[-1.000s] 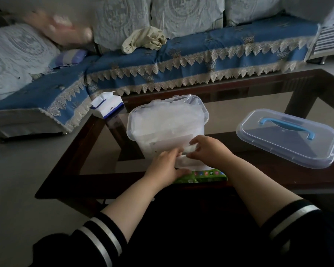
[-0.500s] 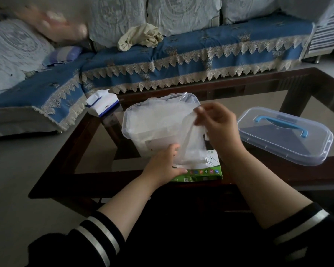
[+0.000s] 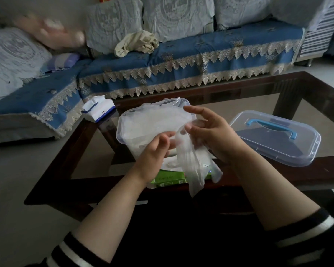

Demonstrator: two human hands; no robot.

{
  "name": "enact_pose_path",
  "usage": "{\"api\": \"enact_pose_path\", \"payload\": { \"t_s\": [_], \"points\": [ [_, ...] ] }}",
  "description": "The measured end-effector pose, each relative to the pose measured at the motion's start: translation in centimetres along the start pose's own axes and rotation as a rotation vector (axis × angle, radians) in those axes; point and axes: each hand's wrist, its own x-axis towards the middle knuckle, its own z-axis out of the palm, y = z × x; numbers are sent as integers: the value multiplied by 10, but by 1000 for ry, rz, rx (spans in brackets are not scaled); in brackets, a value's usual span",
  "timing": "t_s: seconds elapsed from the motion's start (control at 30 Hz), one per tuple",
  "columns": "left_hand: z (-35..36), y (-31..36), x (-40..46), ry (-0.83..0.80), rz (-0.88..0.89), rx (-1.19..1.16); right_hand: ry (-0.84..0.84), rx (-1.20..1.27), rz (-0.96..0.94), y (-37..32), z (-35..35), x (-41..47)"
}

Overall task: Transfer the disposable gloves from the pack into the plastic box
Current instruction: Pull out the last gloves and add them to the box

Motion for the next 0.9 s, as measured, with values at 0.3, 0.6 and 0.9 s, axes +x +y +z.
{"api": "enact_pose_path", "payload": {
  "t_s": [0.3, 0.6, 0.9],
  "points": [
    [20, 59, 24, 9, -66, 180, 122, -164, -22, -6, -5, -3],
    [2, 76, 44, 32, -73, 400, 77, -67, 15, -6, -18, -3],
    [-12, 74, 68, 50, -239, -143, 395, -51, -172, -10, -18, 1]
  ]
}}
